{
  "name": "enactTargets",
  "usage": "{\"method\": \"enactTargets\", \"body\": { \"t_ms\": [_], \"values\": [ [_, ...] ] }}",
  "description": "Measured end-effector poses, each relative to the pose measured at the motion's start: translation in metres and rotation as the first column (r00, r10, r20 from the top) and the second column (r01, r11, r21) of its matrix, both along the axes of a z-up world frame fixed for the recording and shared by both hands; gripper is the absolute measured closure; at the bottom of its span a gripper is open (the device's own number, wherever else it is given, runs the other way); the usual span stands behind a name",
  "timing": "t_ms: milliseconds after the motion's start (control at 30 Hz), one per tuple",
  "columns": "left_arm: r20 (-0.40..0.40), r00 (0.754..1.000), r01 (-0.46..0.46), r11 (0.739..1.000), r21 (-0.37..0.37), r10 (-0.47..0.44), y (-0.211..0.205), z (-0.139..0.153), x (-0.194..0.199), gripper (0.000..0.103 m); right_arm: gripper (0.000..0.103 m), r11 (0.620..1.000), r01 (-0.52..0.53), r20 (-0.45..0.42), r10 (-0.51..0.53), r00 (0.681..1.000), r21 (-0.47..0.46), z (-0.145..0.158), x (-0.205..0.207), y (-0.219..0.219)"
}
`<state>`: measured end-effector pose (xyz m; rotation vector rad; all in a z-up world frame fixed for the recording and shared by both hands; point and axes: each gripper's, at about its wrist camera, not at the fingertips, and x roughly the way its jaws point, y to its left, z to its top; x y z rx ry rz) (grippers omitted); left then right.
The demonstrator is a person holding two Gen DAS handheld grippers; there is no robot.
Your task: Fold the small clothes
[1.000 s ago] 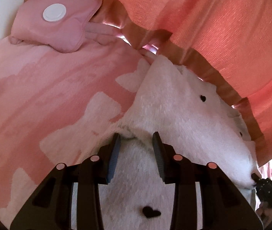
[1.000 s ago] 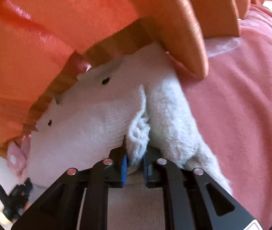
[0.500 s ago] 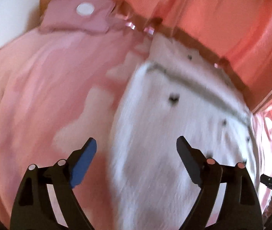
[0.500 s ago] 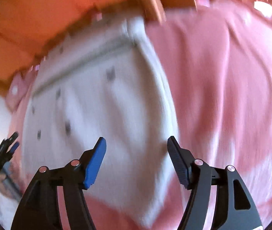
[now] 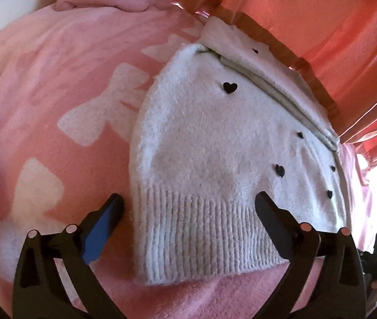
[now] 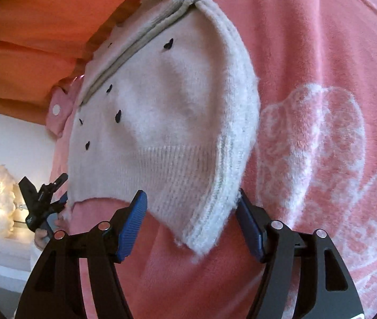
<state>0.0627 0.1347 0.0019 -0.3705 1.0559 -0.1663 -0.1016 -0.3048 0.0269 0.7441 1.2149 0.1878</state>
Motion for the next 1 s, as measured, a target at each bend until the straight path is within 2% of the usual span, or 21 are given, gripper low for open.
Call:
{"method": "enactTargets", "body": {
  "t_ms": [67,200,267,300,367,400,433,500,533,667,767,900,933,1000],
  "values": [
    [0.005,1.000,-0.006,1.000,0.013,0.006,-0.004,0.000,-0.001,0.006,0.037,1.000,-0.009,-0.003,0.009,1.000,0.011,-0.002,0.002,0.000],
    [0.007,1.000,-0.023,0.999,-0.032,0.023,-0.010,0.001,-0.007,0.006,0.037,0.999,-0.030,-0.011,0.031,0.999,0.027,-0.001,0.014,0.005],
    [0.013,0.999,-0.029,0.999,-0.019,0.029,-0.015,0.001,-0.010,0.008,0.037,0.999,-0.029,-0.017,0.030,0.999,0.043,-0.003,0.021,0.006],
    [0.018,0.999,-0.032,0.999,0.003,0.032,-0.018,0.002,-0.012,0.012,0.041,0.999,-0.022,-0.022,0.023,0.999,0.048,-0.004,0.024,0.006],
    [0.022,0.999,-0.037,0.998,0.041,0.036,-0.023,0.003,-0.015,0.028,0.064,0.999,0.002,-0.039,-0.001,0.999,0.042,-0.006,0.026,0.004],
    [0.020,0.999,-0.036,0.998,0.047,0.035,-0.023,0.004,-0.016,0.039,0.079,0.999,0.006,-0.042,-0.005,0.999,0.039,-0.006,0.027,0.003],
    [0.017,0.999,-0.033,0.999,0.030,0.032,-0.022,0.005,-0.016,0.050,0.083,0.999,0.009,-0.033,-0.007,0.999,0.038,-0.004,0.027,0.004],
    [0.011,0.999,-0.033,0.999,-0.004,0.033,-0.019,0.009,-0.017,0.064,0.086,1.000,0.004,-0.013,-0.003,1.000,0.018,0.002,0.025,0.006],
    [0.010,0.999,-0.035,0.999,-0.007,0.035,-0.018,0.011,-0.017,0.064,0.086,1.000,0.001,-0.006,-0.001,1.000,0.009,0.004,0.024,0.007],
    [0.004,0.999,-0.037,0.999,-0.010,0.037,-0.018,0.017,-0.017,0.063,0.081,1.000,0.005,-0.018,-0.005,1.000,-0.005,0.004,0.025,0.011],
    [-0.017,0.997,-0.079,0.997,-0.014,0.079,-0.013,0.013,-0.017,0.051,0.072,1.000,0.005,-0.039,-0.005,0.999,0.004,0.000,0.028,0.011],
    [-0.015,0.992,-0.129,0.992,-0.015,0.128,-0.003,0.004,-0.018,0.023,0.051,1.000,-0.022,-0.048,0.023,0.999,0.010,-0.003,0.034,0.017],
    [-0.014,0.991,-0.136,0.990,-0.022,0.136,0.000,0.001,-0.017,0.020,0.046,1.000,-0.027,-0.050,0.027,0.998,0.011,-0.003,0.036,0.019],
    [-0.001,0.991,-0.133,0.990,-0.048,0.133,0.001,0.000,-0.016,0.013,0.044,0.999,-0.040,-0.065,0.040,0.997,0.001,-0.005,0.043,0.026]
  ]
}}
